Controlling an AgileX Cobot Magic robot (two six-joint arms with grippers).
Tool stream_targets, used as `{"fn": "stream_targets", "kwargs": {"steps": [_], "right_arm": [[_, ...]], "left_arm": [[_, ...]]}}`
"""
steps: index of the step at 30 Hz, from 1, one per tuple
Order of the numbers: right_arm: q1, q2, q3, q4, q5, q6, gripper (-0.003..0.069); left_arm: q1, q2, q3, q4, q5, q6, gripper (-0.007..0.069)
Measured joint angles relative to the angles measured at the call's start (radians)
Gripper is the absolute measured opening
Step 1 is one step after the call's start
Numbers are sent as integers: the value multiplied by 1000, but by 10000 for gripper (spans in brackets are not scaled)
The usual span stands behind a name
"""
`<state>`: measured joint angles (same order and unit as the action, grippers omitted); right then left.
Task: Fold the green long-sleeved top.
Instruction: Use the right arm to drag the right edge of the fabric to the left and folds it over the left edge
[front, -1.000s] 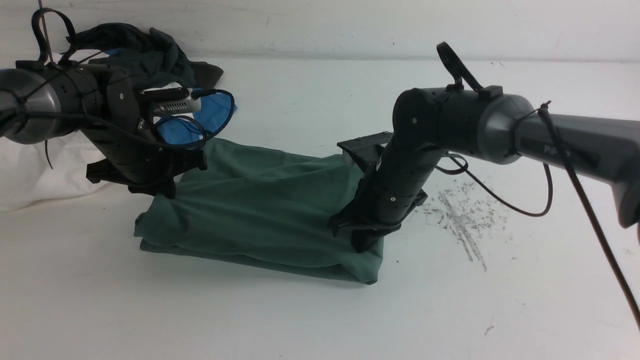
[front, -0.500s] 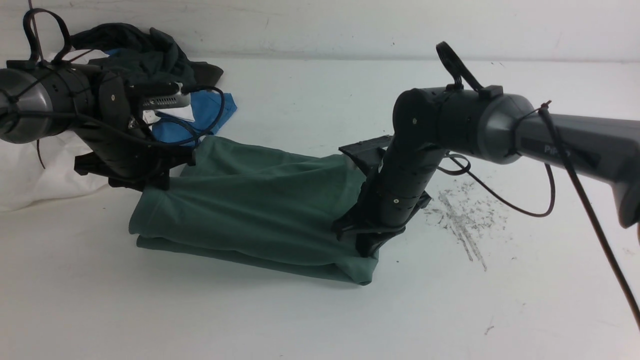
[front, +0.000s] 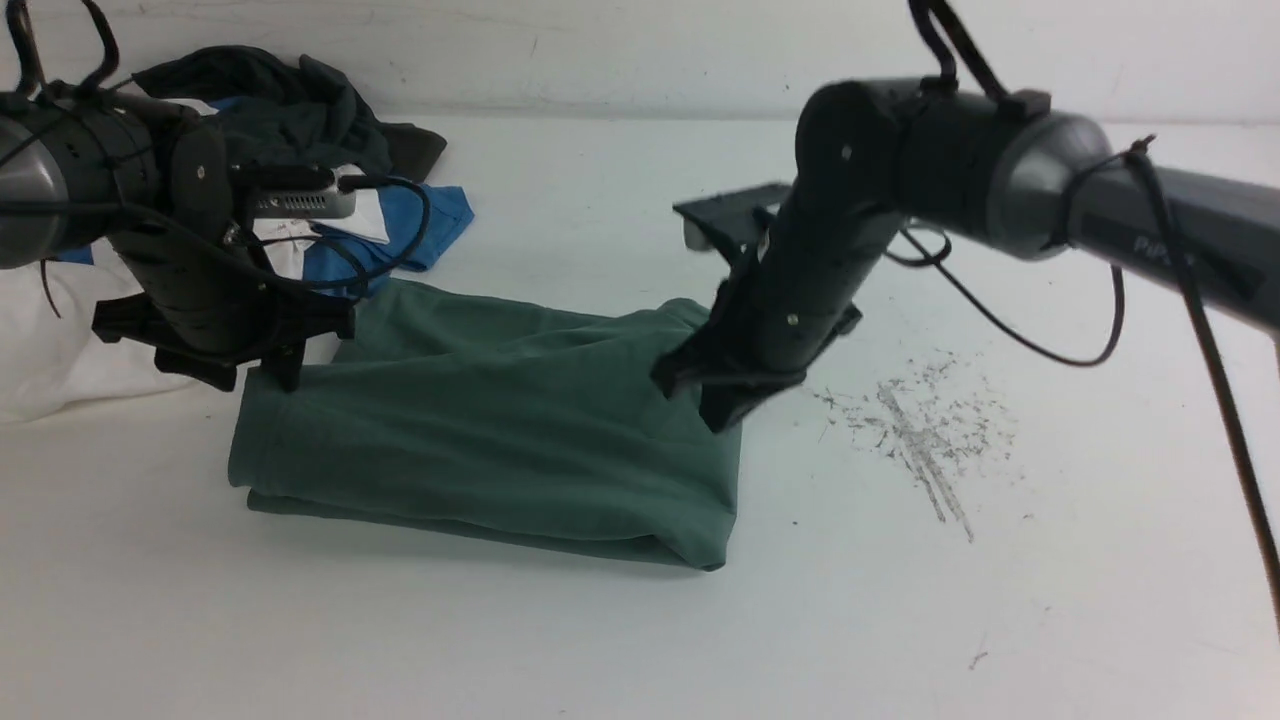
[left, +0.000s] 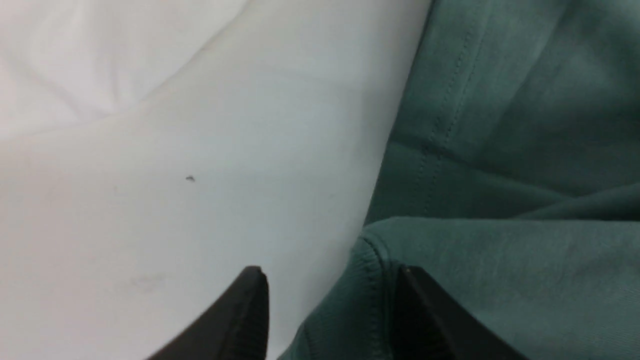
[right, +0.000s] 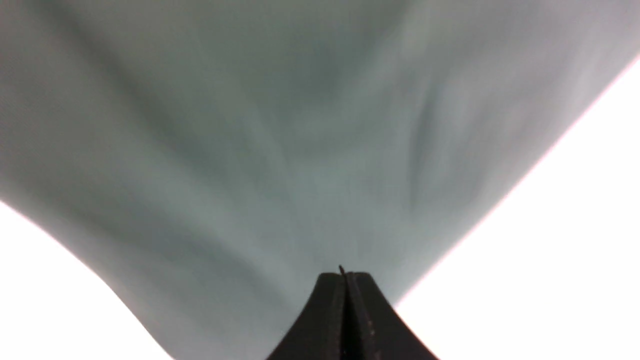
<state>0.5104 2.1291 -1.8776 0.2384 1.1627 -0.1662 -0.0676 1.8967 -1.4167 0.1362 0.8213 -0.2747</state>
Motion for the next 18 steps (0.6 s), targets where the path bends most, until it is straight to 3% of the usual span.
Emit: {"fn": "stream_targets", "kwargs": {"steps": [6,10,11,14,15,18], "right_arm": [[0,53,-206,-1,14,-72,-10],[0,159,-370,6,32,-151,35],[0,218,-448,7,56,-184,87],[0,280,-506,7,73,-213,151],[0,329,-552,2,79,-245,226],[0,382,-601,-30,84,-267,356]], "left_arm": [[3,-9,0,5,51,0,256],[4,5,1,44,70,0,247],[4,9,1,50,74,-1,250],[4,9,1,47,90,-3,251],[4,7,1,33,109,-1,251],[-7,-14,4,12,134,15,233]]}}
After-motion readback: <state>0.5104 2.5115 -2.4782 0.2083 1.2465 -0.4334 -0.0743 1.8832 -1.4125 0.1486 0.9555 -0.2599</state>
